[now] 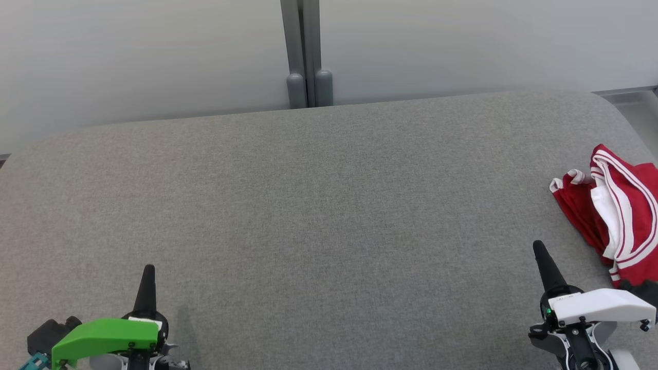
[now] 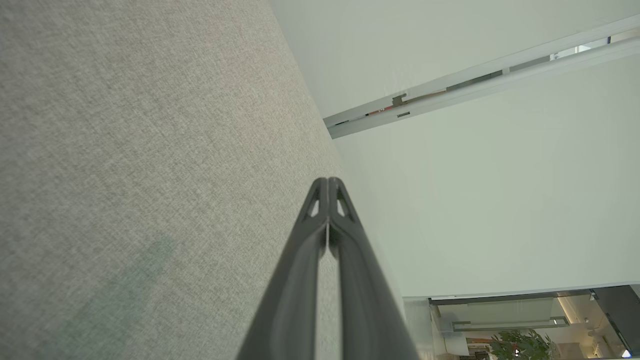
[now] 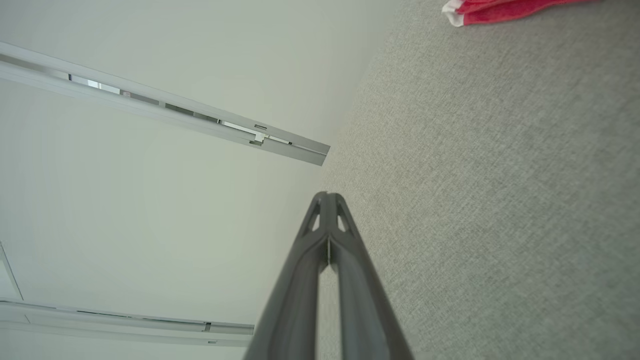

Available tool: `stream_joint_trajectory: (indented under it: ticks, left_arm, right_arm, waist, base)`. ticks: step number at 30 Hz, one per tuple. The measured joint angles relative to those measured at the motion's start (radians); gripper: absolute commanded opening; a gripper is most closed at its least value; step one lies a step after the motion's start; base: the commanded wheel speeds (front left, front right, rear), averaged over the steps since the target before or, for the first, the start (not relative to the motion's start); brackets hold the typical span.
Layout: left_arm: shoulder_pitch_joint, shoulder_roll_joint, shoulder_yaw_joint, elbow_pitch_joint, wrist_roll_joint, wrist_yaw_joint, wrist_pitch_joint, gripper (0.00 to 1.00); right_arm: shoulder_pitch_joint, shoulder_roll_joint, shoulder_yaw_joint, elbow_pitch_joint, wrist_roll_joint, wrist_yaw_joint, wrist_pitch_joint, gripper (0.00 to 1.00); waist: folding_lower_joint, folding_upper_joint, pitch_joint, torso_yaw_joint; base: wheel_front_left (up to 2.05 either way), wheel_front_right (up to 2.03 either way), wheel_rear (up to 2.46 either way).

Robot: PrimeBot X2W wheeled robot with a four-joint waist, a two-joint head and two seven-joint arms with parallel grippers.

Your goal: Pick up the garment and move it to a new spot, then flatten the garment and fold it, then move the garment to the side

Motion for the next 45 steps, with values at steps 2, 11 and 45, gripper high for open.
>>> stream_joint_trajectory:
  ticks: [2, 11, 45]
  left_arm:
    - [-0.001, 0.0, 0.002, -0.002, -0.018, -0.003, 0.004, 0.0]
    - [-0.014, 0.0, 0.013, -0.007, -0.094, -0.01, 0.023, 0.0]
    - [-0.047, 0.002, 0.048, -0.026, -0.335, -0.034, 0.091, 0.0]
  right_arm:
    - [0.0, 0.0, -0.001, -0.003, 0.019, 0.0, 0.005, 0.0]
    - [-0.001, -0.001, -0.004, -0.013, 0.096, 0.0, 0.024, 0.0]
    - [-0.011, -0.004, -0.015, -0.048, 0.348, 0.0, 0.089, 0.0]
  waist:
    - [0.0, 0.0, 0.0, 0.0]
    - [0.0001, 0.0, 0.0, -0.002]
    - [0.0, 0.0, 0.0, -0.01]
  base:
    - [0.0, 0.0, 0.0]
    - [0.0, 0.0, 0.0]
    - [0.0, 0.0, 0.0]
